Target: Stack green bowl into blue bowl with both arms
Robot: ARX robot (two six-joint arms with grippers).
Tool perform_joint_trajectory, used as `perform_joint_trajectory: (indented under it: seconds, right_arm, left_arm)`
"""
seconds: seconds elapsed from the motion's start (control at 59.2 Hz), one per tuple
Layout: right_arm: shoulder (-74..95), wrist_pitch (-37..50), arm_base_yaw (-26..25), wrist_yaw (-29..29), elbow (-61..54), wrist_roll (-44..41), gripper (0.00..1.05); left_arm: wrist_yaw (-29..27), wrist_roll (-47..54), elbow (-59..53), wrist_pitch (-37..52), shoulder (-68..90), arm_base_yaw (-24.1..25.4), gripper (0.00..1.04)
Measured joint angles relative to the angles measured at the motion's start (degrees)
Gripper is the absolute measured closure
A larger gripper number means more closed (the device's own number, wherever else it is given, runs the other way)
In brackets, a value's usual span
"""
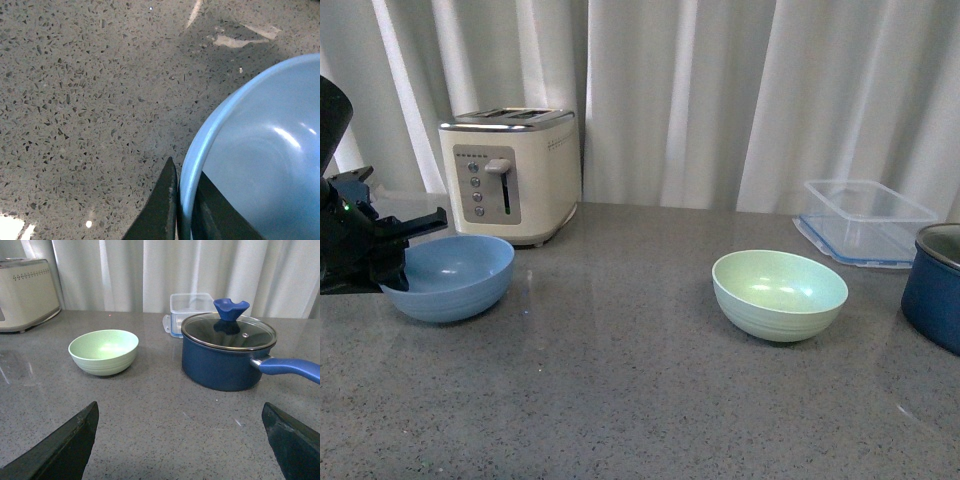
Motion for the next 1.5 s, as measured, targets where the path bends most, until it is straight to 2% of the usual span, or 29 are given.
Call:
perform_joint_trajectory:
  seconds: [0.27,0.405,0.726,0.827,1.181,1.502]
  right_arm:
    - [0.0,0.0,0.0,0.0,0.0,0.0,0.1]
    - [0.0,0.0,0.0,0.0,0.0,0.0,0.1]
    - [0.0,0.0,0.0,0.0,0.0,0.0,0.1]
    - [0.0,0.0,0.0,0.0,0.0,0.0,0.1]
    - [0.0,0.0,0.0,0.0,0.0,0.0,0.1]
    - [0.0,0.0,0.0,0.0,0.0,0.0,0.1]
  left_arm:
    - [3.3,0.4,-0.9,-0.4,-4.0,0.4,1.01]
    - [5.2,0.4,-1.0,-0.4,-8.5,-1.4,1.01]
    - [2.6,-0.3,1.5,-1.5,-6.4,-12.9,1.01]
    - [1.9,-0.3,3.4,-2.3,-4.1,-15.1,1.01]
    - [-1.9,-1.0,7.9,-3.6,1.9,-18.3,1.01]
    - [-2.3,-1.9,9.6,-3.7,5.2,-20.2,1.01]
